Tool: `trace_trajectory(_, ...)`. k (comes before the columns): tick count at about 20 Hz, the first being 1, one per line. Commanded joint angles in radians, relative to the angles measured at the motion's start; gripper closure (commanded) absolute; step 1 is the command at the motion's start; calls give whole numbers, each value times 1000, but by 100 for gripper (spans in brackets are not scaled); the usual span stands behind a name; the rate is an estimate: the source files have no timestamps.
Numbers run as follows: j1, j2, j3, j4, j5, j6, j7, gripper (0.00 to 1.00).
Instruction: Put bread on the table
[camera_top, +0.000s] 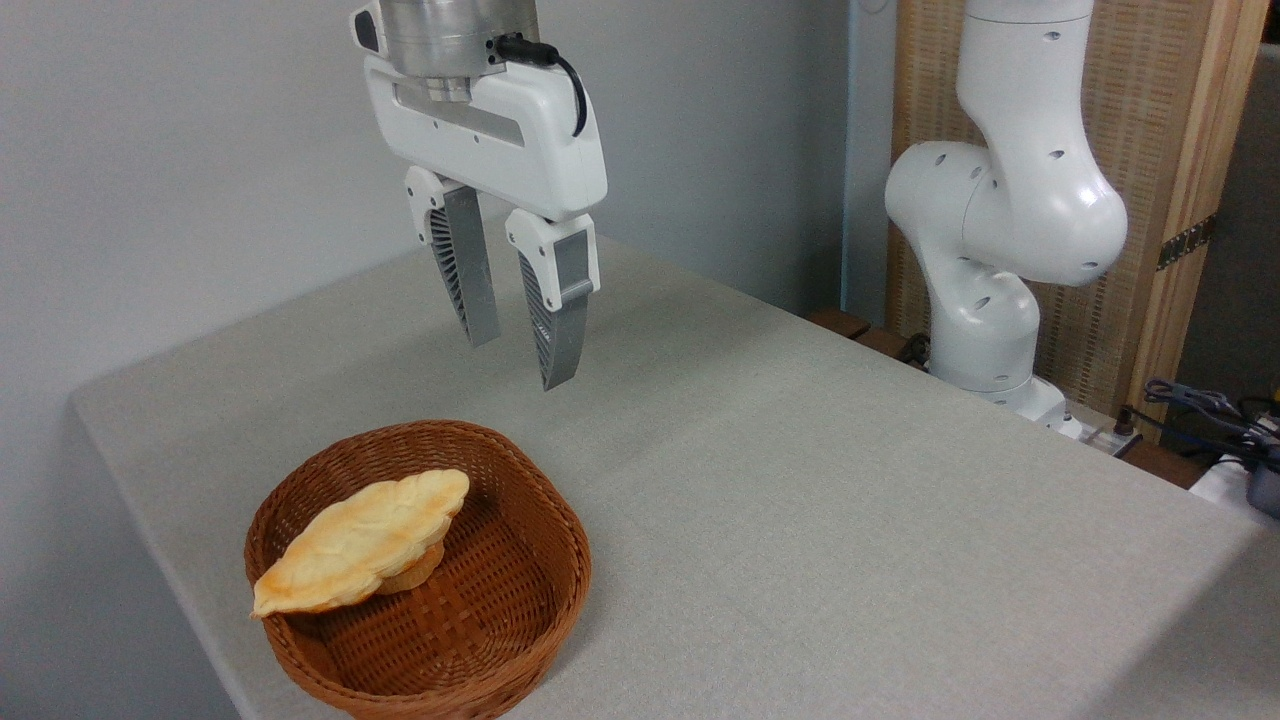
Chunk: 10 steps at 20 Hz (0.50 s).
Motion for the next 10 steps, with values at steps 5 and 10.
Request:
trace_trajectory(5,-16,-9,18,-12,-2,-22,-6,0)
trace_trajectory(10,-16,-9,13,-15,-10,-22,-18,0)
